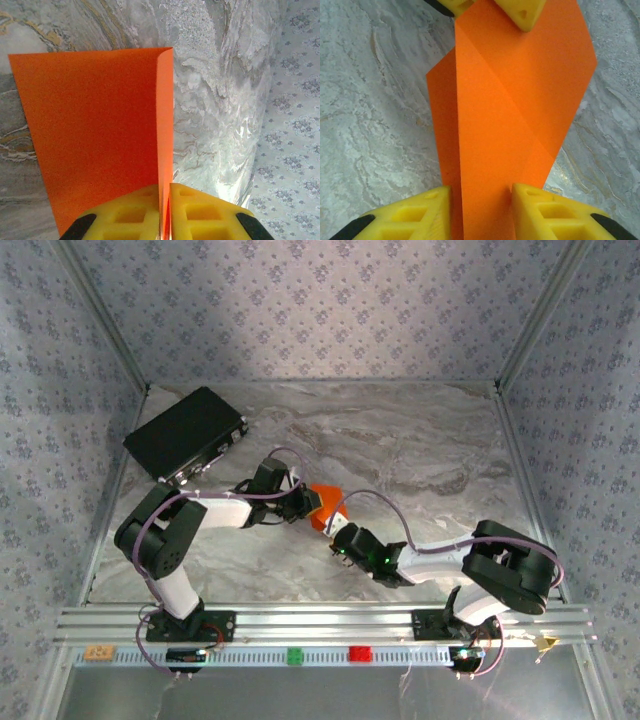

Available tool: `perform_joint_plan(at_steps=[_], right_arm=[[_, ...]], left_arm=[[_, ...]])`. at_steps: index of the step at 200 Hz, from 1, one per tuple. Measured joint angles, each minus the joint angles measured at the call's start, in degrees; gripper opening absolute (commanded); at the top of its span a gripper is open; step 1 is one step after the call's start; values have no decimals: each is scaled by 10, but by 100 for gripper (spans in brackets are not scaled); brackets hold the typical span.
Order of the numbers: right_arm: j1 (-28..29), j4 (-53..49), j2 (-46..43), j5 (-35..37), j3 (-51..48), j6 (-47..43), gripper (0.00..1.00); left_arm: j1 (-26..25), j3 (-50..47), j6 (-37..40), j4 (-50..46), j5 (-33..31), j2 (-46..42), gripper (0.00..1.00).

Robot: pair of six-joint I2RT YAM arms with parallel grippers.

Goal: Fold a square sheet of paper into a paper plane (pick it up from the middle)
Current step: Fourth fold the wing at the center of the table.

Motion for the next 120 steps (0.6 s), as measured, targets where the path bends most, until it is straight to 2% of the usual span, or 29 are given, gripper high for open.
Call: perform_joint_plan(at_steps=[42,120], right_arm=[[1,2,0,6,0,0,25],[1,3,0,20,0,1,27]], left_arm=[[0,0,0,0,0,0,11],[-3,1,0,0,0,0,10]])
